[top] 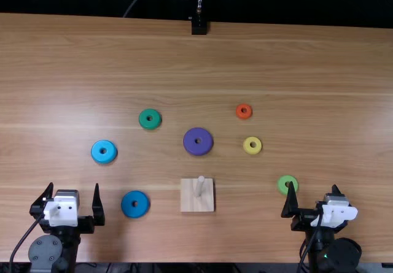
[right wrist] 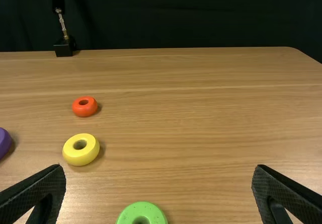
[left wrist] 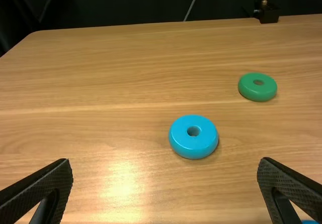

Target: Build the Hanoi tower: stack the rings onto the peg from bottom to top in this color order: purple, dark blue, light blue, dark green, light green, yellow, orange.

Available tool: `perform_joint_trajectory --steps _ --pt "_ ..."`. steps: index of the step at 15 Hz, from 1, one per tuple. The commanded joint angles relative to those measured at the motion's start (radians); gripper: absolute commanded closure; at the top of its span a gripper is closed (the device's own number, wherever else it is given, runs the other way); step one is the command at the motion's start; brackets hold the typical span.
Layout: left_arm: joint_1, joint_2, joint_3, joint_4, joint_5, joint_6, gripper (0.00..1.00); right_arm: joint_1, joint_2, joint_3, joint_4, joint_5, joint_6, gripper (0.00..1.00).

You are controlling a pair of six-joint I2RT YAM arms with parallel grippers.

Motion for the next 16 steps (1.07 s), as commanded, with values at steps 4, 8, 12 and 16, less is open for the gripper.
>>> perform_joint_trajectory --steps 4,8,12,16 --pt "-0.016 0.051 0.100 -0.062 0.016 0.005 0.00 0.008 -0.013 -0.063 -0.060 0.029 0.005 0.00" --pt "-0.020 0.246 0.285 -0.062 0.016 0.003 0.00 0.008 -0.013 -0.063 -0.060 0.031 0.005 0.00" --pt "-0.051 0.551 0.564 -0.056 0.014 -0.041 0.00 0.008 -0.013 -0.063 -0.060 0.029 0.005 0.00" --pt "-0.168 0.854 0.803 -0.051 0.014 -0.422 0.00 0.008 -0.013 -0.063 -0.060 0.031 0.005 0.00"
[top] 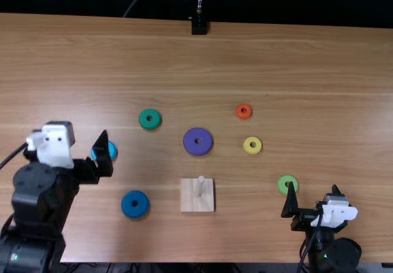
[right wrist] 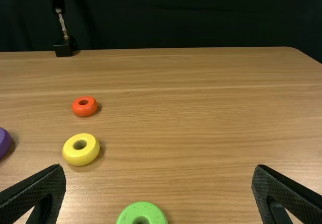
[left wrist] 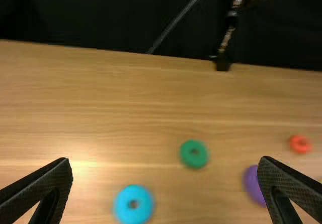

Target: Build the Hanoi tower: stack the rings onto the peg from bottom to top in this color order: purple, dark blue, light blue, dark green, light green, yellow, orange.

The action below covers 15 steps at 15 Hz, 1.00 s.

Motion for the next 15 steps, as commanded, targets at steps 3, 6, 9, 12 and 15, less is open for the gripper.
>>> perform_joint_trajectory --steps 3,6,9,12,15 --pt "-0.109 0.272 0.226 -0.052 0.009 -0.166 0.00 0.008 -0.013 -0.063 -0.060 0.029 0.006 0.00" --pt "-0.172 0.482 0.444 -0.301 0.009 -0.106 0.00 0.008 -0.013 -0.063 -0.060 0.029 0.006 0.00" --pt "-0.246 0.632 0.522 -0.334 0.033 0.143 0.00 0.008 -0.013 -0.063 -0.060 0.031 0.006 0.00" --pt "-0.281 0.781 0.591 -0.354 0.125 0.176 0.00 0.008 -0.013 -0.063 -0.060 0.029 0.006 0.00" --pt "-0.316 0.948 0.699 -0.485 0.122 0.180 0.00 0.008 -0.013 -0.063 -0.060 0.029 0.006 0.00"
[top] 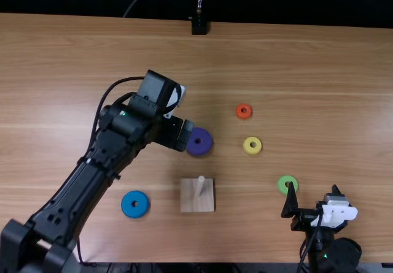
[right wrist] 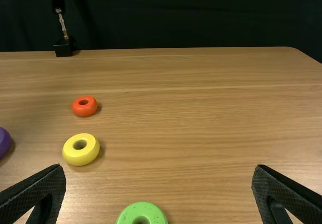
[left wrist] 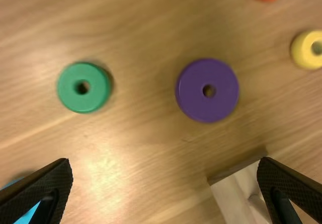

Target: Build the Hanoi tower: stack the rings onto the peg from bottom to top in this color order: purple, dark blue, light blue, dark green, light green, yellow, orange.

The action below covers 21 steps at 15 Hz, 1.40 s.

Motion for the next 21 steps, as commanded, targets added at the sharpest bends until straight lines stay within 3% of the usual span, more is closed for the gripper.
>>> perform_joint_trajectory --steps 1,5,9,10,14,21 --pt "-0.035 0.068 0.072 -0.030 0.011 0.022 0.00 0.008 -0.013 -0.063 -0.061 0.031 0.005 0.00" --pt "-0.077 0.229 0.230 -0.113 -0.013 0.022 0.00 0.008 -0.013 -0.063 -0.061 0.029 0.005 0.00" --pt "-0.114 0.352 0.331 -0.183 -0.154 0.024 0.00 0.008 -0.013 -0.063 -0.061 0.031 0.005 0.00" --pt "-0.126 0.375 0.343 -0.183 -0.165 0.024 0.00 0.008 -0.013 -0.063 -0.061 0.029 0.005 0.00" --pt "-0.170 0.415 0.343 -0.181 -0.158 0.026 0.00 0.008 -0.013 -0.063 -0.061 0.029 0.005 0.00" --pt "-0.181 0.505 0.343 -0.166 -0.152 0.024 0.00 0.008 -0.013 -0.063 -0.061 0.031 0.005 0.00"
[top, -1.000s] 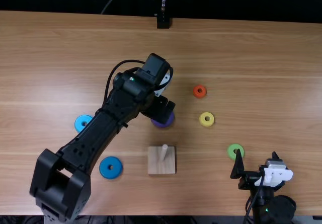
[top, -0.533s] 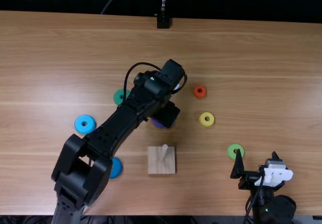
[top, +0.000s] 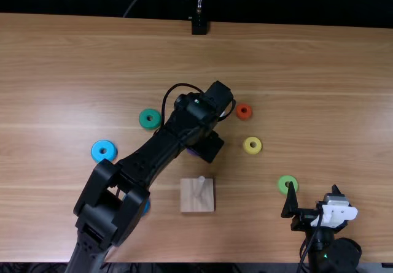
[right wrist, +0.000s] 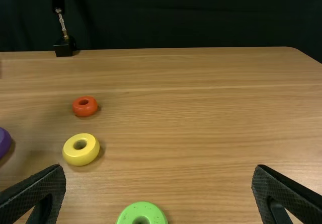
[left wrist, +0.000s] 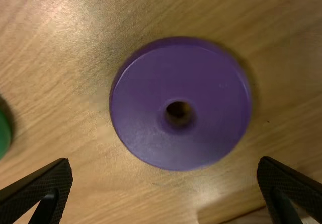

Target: Build the Hanoi tower: stack the rings onto the peg from bottom to top in this color order: purple, dark blue, light blue, dark green, light green, yellow, orange.

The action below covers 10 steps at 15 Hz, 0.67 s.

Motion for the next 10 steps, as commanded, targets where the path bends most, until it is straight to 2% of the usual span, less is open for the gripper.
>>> perform_joint_trajectory --steps 1,7,8,10 --pt "-0.007 0.045 0.032 0.002 -0.003 0.005 0.00 0.008 -0.013 -0.063 -0.061 0.031 0.005 0.00" --pt "-0.013 0.085 0.037 0.007 0.002 0.005 0.00 0.008 -0.013 -0.063 -0.061 0.031 0.005 0.00" --pt "-0.013 0.085 0.037 0.007 0.011 0.005 0.00 0.008 -0.013 -0.063 -0.061 0.029 0.005 0.00" --pt "-0.013 0.101 0.040 0.007 0.052 0.005 0.00 0.008 -0.013 -0.063 -0.061 0.031 0.005 0.00"
